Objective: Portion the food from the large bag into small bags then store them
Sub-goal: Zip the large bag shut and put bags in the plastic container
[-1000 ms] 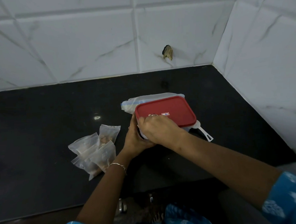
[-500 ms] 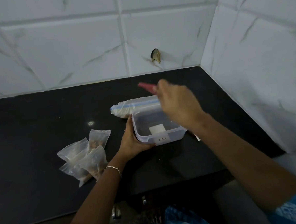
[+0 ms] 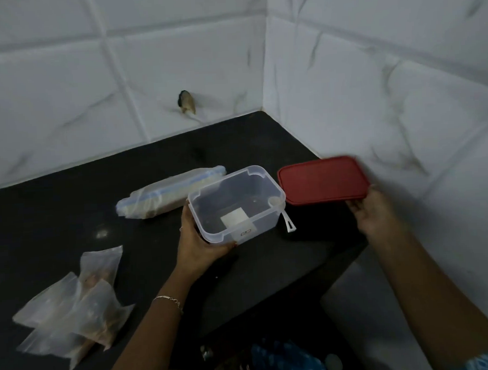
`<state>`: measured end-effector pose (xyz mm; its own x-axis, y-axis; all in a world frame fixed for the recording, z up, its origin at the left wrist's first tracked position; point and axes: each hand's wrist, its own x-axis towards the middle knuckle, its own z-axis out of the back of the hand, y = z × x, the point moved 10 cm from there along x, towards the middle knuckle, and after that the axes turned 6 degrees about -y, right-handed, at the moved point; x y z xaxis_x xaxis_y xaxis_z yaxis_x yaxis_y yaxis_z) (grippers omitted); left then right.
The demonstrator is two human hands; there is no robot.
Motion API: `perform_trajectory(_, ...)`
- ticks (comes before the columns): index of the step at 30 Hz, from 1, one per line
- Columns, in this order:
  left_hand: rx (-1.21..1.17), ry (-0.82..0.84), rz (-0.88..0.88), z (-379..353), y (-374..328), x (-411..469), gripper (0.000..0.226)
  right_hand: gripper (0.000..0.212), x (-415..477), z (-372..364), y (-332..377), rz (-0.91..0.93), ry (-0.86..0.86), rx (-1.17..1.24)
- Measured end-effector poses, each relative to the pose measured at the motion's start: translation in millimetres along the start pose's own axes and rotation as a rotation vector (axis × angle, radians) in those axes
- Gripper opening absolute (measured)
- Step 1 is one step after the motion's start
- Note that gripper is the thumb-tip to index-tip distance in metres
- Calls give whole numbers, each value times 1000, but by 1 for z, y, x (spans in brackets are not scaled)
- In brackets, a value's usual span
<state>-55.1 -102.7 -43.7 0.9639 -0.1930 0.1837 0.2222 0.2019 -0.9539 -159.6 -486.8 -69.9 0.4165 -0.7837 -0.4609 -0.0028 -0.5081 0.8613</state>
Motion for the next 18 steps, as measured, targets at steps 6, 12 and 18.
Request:
perform_trajectory(6,-16,44,-3,-16,-6,4,121,28,-10,18,-31,-36,-70,19)
perform_trajectory(12,10,92,32,-24,-5,2,128,29,-14,27,-16,234,-187,-497)
perform_trajectory(18,114,195,89,-25,4,0,145,46,-26,4,1,359,-227,-696)
